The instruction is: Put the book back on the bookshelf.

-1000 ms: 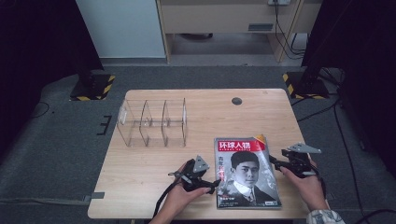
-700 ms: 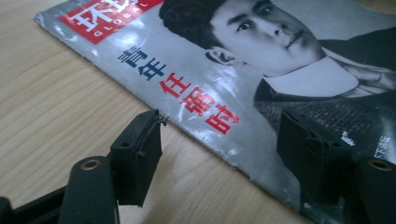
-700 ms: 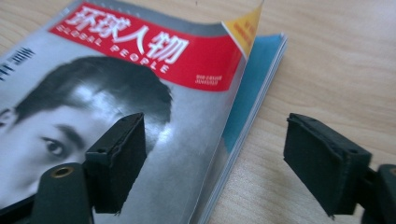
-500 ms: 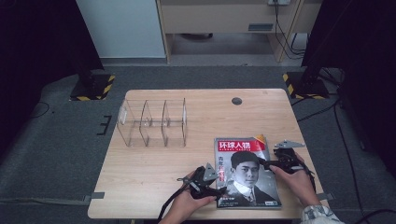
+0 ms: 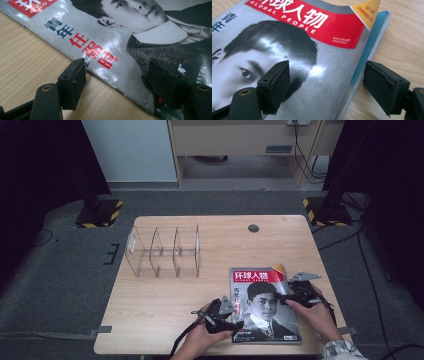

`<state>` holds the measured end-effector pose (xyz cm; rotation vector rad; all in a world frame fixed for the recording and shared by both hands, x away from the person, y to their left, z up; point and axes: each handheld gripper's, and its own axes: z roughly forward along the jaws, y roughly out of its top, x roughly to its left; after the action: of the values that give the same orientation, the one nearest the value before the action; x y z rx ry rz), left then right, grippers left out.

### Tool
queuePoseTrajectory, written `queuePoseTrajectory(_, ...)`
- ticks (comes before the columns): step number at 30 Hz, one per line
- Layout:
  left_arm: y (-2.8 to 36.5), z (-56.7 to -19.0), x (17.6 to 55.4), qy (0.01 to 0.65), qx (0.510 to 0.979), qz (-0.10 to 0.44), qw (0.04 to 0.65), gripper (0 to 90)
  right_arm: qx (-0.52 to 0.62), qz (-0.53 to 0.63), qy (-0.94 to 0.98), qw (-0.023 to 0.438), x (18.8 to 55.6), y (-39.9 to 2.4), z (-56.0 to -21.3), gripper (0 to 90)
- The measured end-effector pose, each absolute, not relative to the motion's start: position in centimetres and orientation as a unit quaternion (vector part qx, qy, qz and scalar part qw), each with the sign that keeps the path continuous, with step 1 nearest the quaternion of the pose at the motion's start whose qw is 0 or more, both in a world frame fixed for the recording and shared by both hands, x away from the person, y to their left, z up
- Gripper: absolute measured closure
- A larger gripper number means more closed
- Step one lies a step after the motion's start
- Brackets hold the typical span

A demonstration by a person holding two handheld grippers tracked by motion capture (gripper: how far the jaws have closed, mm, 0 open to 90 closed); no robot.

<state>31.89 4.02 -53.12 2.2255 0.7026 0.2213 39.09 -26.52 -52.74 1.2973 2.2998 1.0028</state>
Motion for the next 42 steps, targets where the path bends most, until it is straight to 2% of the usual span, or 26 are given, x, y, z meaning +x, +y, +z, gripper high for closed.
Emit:
queuePoseTrajectory(22, 4.0, -53.1, 31.9, 0.277, 0.876, 0.088, 0.386, 29.9, 0.435, 0.358, 0.809, 0.168, 38.6, -26.2, -51.9, 26.1)
queuePoseTrajectory(31, 4.0, -53.0, 31.9, 0.276, 0.878, 0.088, 0.382, 29.9, 0.448, 0.344, 0.809, 0.164, 39.1, -26.5, -52.6, 24.3)
queuePoseTrajectory(37, 4.0, -53.0, 31.9, 0.275, 0.878, 0.088, 0.381, 29.9, 0.466, 0.341, 0.802, 0.154, 39.4, -26.5, -53.1, 16.8)
queuePoseTrajectory(42, 4.0, -53.0, 31.9, 0.275, 0.878, 0.088, 0.381, 29.8, 0.458, 0.344, 0.805, 0.152, 39.3, -26.4, -53.0, 19.0)
